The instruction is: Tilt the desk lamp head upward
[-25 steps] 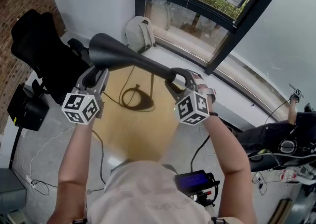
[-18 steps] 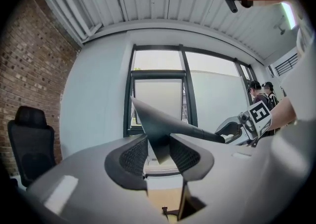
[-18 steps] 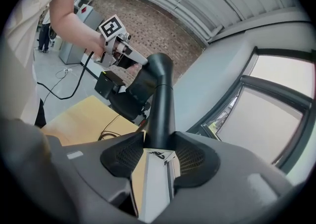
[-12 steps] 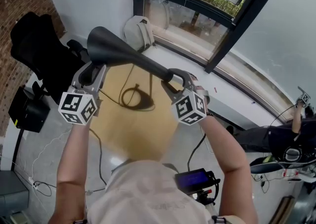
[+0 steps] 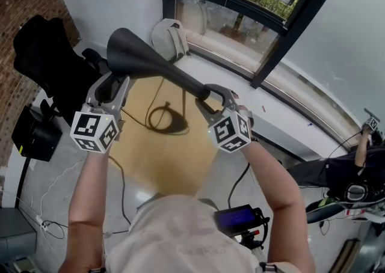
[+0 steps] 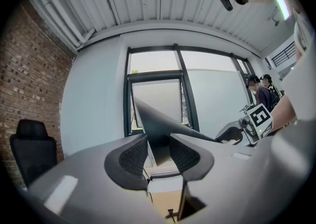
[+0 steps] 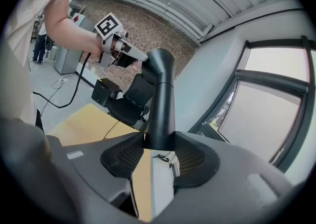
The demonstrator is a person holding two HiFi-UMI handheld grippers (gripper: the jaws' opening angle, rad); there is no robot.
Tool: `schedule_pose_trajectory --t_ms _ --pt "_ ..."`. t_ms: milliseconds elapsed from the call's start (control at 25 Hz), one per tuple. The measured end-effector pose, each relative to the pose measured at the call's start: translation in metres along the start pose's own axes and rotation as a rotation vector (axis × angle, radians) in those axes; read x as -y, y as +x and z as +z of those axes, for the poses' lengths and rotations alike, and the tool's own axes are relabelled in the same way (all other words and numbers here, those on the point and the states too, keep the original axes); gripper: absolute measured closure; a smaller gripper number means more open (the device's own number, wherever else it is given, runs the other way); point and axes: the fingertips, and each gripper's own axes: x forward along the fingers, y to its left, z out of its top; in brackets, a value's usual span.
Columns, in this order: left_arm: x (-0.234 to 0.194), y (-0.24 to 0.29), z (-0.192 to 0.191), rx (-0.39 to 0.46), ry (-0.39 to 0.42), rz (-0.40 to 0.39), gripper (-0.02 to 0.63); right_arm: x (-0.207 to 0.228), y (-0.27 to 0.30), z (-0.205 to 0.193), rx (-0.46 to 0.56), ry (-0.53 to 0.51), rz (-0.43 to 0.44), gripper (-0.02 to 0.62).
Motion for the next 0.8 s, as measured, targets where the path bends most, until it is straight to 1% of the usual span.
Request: schedule_pose_trajectory --t_ms 200,320,560,800 --pt "0.003 0.0 0.01 -0.001 0.047 0.012 0.472 -0.003 0.003 0.001 0.017 0.037 -0.005 0.391" --pt "0.006 0.001 0.016 0.007 0.056 0.011 0.472 -0.004 0.005 0.0 0.029 0.059 -0.01 0.391" --pt "0.016 0.001 0.038 0.049 0.065 -0.005 0.477 -0.008 0.008 -0.001 0.059 0.129 -0.019 0.393" --pt "0.025 0.003 0.046 0.049 0.097 -0.002 0.477 -0.01 0.01 -0.003 0.085 0.172 -0.024 0.393"
